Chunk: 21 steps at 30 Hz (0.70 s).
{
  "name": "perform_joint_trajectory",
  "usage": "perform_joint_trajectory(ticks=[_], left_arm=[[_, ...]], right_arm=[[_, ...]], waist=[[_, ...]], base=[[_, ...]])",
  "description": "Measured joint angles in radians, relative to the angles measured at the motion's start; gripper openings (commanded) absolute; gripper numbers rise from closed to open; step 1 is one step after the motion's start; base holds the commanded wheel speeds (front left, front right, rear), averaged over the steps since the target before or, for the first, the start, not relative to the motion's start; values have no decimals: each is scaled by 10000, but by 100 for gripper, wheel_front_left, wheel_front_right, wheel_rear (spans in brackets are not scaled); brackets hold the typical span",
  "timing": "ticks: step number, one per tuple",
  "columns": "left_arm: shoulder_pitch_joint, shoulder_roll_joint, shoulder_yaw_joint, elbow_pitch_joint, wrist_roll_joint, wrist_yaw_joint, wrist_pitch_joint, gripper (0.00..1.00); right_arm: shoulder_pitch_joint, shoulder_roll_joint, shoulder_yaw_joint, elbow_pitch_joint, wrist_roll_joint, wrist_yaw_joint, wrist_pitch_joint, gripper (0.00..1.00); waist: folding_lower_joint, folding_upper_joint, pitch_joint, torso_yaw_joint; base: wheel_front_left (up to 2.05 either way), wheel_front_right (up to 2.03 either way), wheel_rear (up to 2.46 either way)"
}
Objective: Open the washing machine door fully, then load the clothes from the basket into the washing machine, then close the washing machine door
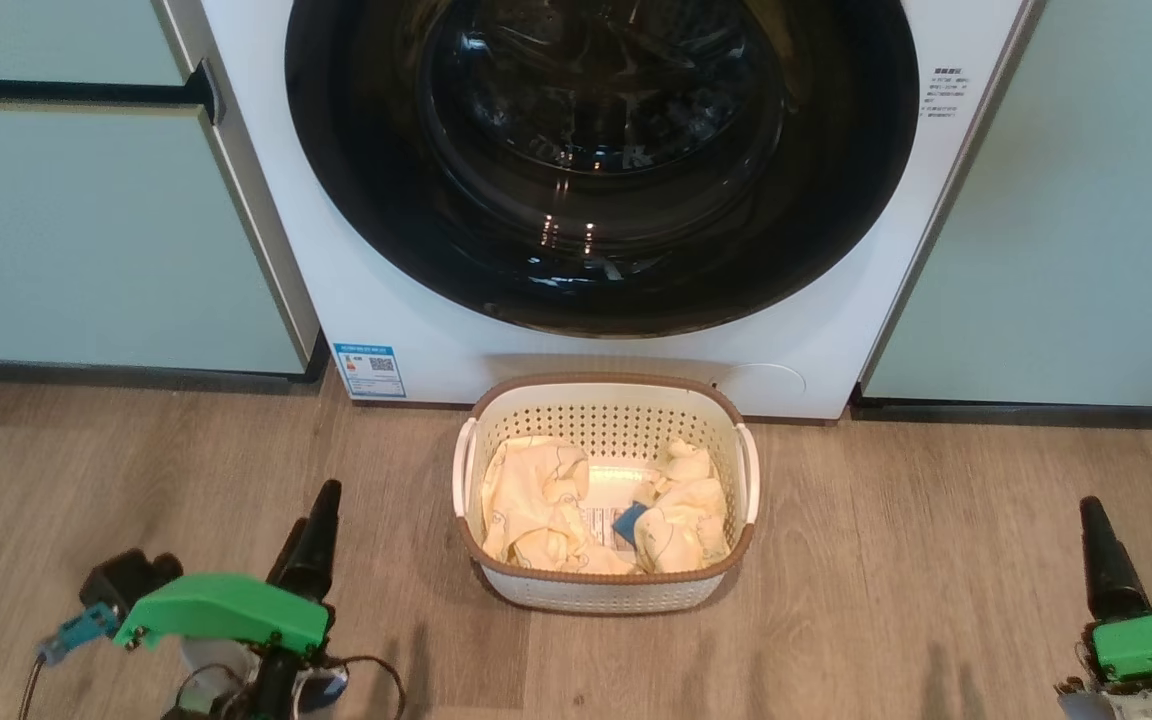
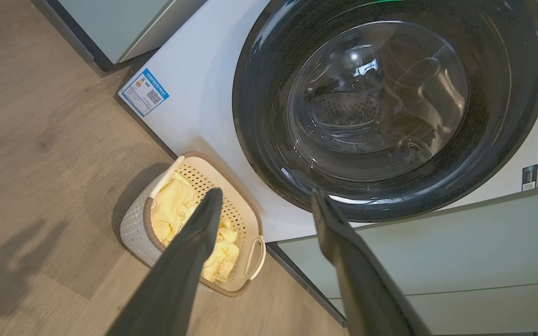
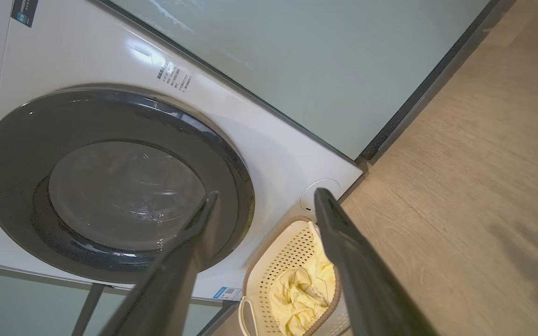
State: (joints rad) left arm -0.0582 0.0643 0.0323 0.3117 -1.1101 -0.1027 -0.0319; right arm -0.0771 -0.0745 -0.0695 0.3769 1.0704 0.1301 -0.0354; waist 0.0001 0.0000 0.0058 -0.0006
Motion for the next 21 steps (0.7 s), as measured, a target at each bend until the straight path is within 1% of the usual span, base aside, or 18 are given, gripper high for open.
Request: perform_joint_trajectory(ticks=[7,13,21], left_arm=[[-60,19,-71,-192,1733,36,-221,100],[-60,155,-351,-385,3045,278,-399,100],[-60,221,-604,-456,4186,443,-614,100]], right_arm=[[-3,-6,40,-169,-1745,0,-194,100],[-118,-40,58,-203,-3095,0,-355,100],[-146,-42,-17,-150,-4466,0,-550,100]], waist=[[0,0,-20,-28],[0,0,-43,-33],[0,0,-85,-26]], base=[[0,0,0],[0,0,0],[0,0,0]])
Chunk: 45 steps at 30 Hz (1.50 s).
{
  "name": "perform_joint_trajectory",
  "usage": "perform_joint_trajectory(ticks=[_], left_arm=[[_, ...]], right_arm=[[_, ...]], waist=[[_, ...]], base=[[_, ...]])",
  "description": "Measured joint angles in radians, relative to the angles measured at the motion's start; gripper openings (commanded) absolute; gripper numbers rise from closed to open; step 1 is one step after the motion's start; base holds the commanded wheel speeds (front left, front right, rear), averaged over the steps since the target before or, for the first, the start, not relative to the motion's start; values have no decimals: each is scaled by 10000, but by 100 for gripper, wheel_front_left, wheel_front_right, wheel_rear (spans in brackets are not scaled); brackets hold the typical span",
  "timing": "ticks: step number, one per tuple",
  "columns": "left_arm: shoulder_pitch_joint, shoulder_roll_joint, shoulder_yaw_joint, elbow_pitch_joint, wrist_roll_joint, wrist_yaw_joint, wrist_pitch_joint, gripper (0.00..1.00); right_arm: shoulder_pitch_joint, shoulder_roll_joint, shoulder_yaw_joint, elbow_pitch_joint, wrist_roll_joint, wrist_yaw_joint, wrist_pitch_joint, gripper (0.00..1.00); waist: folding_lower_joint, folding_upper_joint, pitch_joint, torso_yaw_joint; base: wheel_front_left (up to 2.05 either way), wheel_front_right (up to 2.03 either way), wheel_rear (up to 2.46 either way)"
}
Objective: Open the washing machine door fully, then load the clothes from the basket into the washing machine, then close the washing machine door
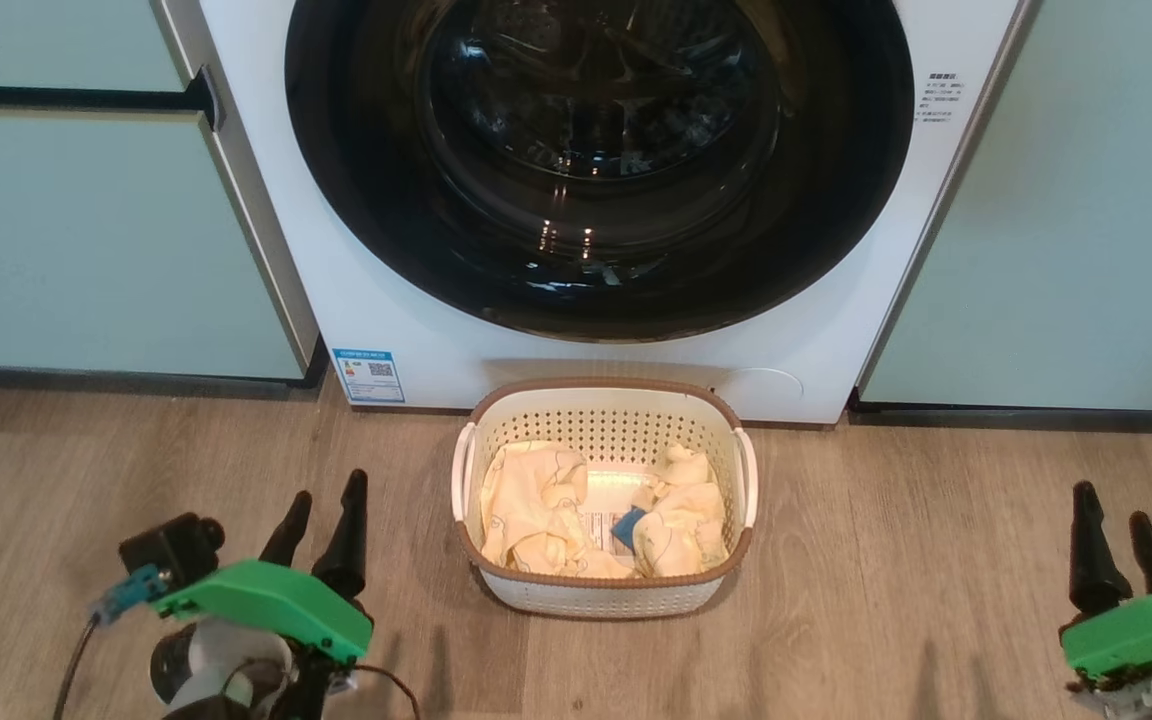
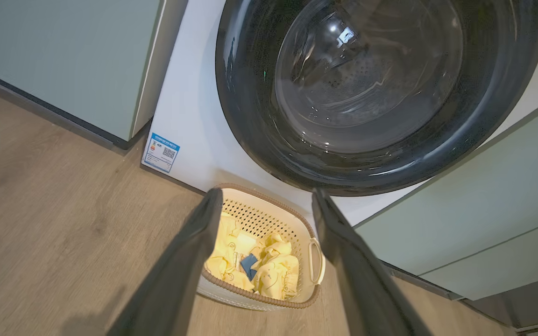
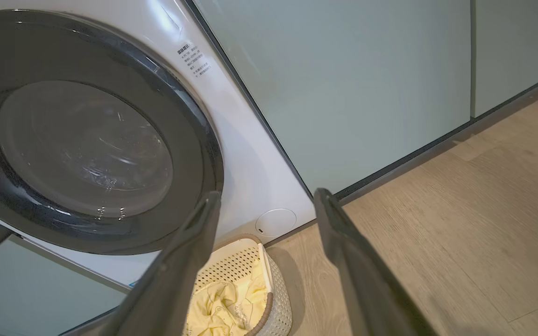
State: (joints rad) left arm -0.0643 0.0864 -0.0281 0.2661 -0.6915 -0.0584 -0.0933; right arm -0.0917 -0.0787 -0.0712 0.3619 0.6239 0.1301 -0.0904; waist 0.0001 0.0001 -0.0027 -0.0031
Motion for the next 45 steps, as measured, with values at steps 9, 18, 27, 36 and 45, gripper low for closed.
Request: perform_joint_trajectory(ticks=[9,18,27,36,45], left_arm=[[-2,61,-104,-12,1005,12,-265,100],[-75,94,-138,94,1981,104,-537,100],[-267,117,-140,142,2838,174,-755,100],[-409,153,-167,236,4044,236,-1060,100],[-474,186,-199,290,5139,357,-1313,100]], right_arm=[[-114,4,-4,167,-1185,0,-301,100],[-409,123,-316,339,-2374,0,-522,100],[-508,207,-573,543,-3124,0,-784,100],[-815,238,-763,732,-4370,0,-1064,100],[-1006,244,-832,884,-5388,0,-1312,100]], waist=[[0,0,-36,16],[0,0,-44,19],[0,0,-51,8],[0,0,-68,0],[0,0,-74,-31]], base=[[0,0,0],[0,0,0],[0,0,0],[0,0,0],[0,0,0]])
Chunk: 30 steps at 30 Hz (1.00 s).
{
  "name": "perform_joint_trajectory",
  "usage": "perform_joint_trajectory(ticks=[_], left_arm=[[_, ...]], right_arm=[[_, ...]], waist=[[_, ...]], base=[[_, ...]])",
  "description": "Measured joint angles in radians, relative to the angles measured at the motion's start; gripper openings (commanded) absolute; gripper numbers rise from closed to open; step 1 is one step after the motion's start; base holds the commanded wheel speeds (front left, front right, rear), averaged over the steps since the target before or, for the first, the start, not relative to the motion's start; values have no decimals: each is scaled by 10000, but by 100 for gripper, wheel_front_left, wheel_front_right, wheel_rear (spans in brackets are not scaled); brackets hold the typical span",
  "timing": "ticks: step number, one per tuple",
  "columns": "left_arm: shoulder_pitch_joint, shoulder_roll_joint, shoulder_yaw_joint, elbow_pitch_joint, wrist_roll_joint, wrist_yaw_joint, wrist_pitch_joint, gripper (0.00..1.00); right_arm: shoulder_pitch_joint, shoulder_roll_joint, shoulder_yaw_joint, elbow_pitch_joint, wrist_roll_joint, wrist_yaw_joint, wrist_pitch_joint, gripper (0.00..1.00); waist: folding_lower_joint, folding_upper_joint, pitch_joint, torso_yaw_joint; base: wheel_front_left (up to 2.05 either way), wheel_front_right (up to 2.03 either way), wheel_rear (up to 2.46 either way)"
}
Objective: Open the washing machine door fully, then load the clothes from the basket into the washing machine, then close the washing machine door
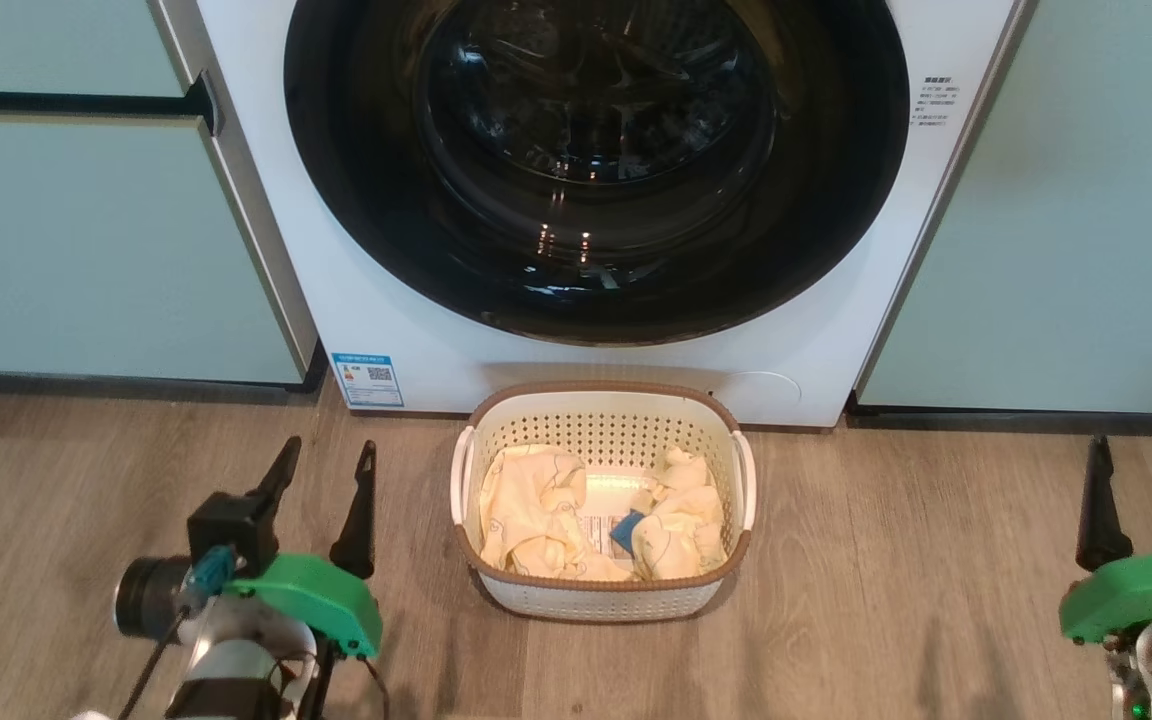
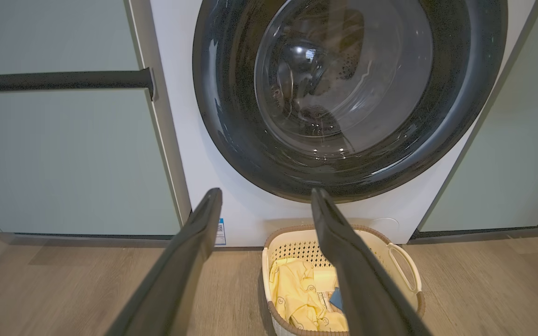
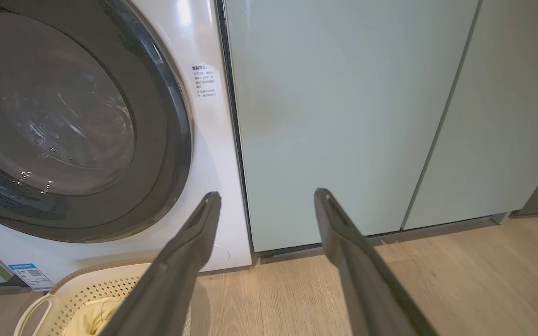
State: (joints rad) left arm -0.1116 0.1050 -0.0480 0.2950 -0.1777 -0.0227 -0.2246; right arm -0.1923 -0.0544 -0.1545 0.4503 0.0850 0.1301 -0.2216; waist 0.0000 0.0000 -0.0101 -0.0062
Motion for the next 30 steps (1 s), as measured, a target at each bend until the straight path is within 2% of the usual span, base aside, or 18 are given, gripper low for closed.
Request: perform_joint_trajectory(ticks=[9,30], left_arm=[[-238,29,-155,54,1051,56,-282,100],[-241,27,-150,222,1076,84,-297,100]], right_arm=[[-213,0,84,79,-884,0,-295,100],[-213,2,265,121,-746,0,-303,100]], waist=[[0,0,-9,2],[0,0,-37,68]], base=[[0,0,0],[0,0,0]])
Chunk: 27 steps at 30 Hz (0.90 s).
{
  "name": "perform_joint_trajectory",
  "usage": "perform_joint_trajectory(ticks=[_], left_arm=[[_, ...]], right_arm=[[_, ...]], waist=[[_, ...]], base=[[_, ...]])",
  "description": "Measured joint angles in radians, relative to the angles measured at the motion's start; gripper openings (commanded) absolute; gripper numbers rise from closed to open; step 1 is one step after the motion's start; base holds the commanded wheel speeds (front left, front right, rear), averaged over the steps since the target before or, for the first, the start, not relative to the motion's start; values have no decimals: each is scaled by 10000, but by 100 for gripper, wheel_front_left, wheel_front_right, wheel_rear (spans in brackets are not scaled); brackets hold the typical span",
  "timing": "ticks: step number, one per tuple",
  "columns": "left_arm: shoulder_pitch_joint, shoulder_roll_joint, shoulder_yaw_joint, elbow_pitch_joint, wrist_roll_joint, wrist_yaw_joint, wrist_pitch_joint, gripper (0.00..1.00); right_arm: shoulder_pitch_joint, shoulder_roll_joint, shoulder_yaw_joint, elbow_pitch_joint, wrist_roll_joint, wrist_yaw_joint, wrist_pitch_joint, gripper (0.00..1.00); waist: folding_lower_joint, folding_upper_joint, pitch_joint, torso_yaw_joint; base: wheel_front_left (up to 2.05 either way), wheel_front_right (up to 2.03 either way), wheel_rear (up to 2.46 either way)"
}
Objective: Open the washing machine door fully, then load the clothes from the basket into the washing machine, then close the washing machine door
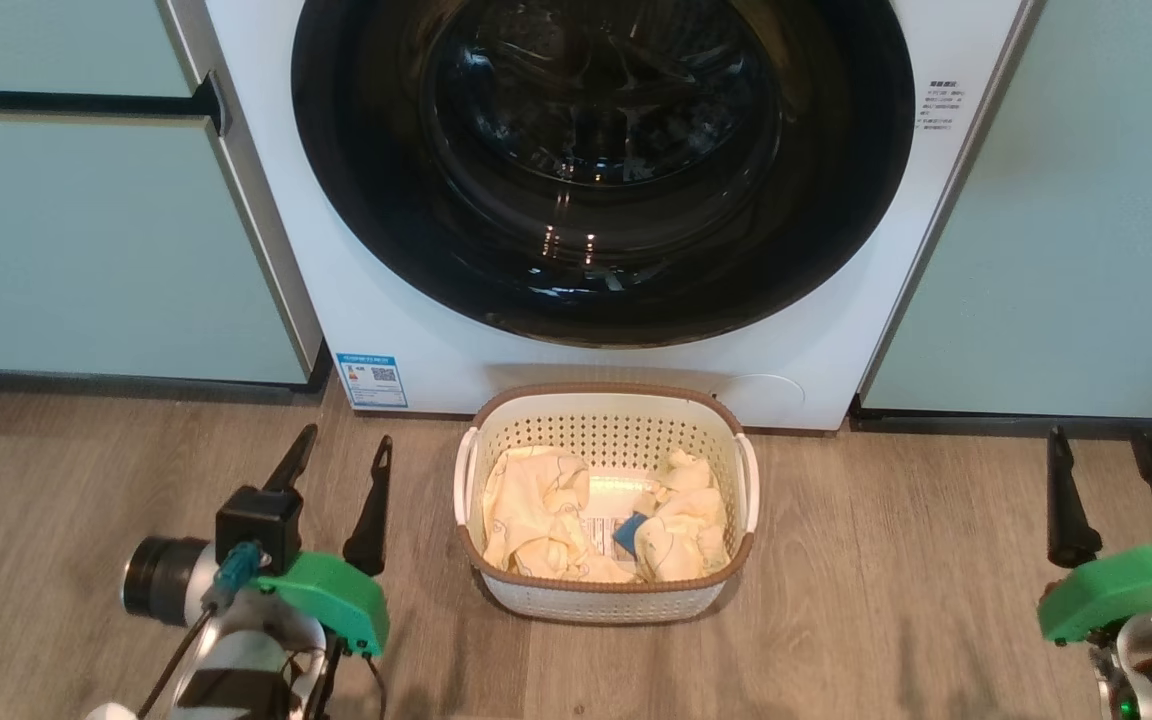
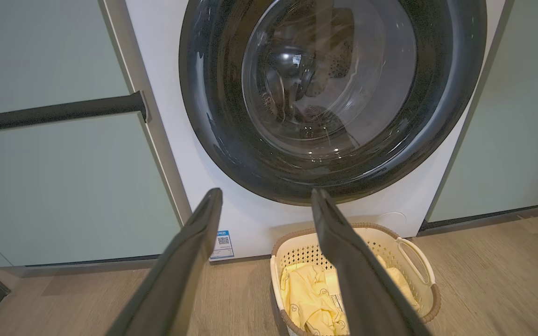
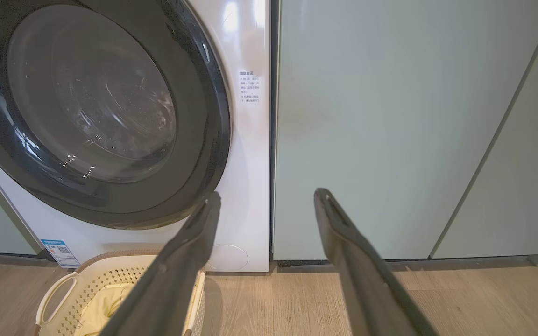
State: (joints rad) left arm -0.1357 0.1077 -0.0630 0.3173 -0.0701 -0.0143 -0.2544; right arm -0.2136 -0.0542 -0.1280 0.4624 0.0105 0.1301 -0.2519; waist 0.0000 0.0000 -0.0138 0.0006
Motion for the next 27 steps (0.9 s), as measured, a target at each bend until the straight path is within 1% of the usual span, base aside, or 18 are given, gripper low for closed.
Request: perform_joint_trajectory(ticks=[12,17,22,27], left_arm=[[-5,23,-29,140,102,-10,2,100],[-86,79,-86,148,261,-59,2,100],[-118,94,-86,144,261,-48,0,100],[-118,107,-88,136,263,-27,0,100]], right_arm=[[0,0,19,0,0,0,-2,100],[0,0,17,0,2,0,-2,100],[0,0,12,-13,2,0,-2,100],[1,4,8,-40,2,0,-2,100]], waist=[[0,0,15,-25],[0,0,20,-29],[0,0,31,-47],[0,0,51,-70]], base=[[0,0,0],[20,20,-39],[54,54,-109],[94,94,-187]])
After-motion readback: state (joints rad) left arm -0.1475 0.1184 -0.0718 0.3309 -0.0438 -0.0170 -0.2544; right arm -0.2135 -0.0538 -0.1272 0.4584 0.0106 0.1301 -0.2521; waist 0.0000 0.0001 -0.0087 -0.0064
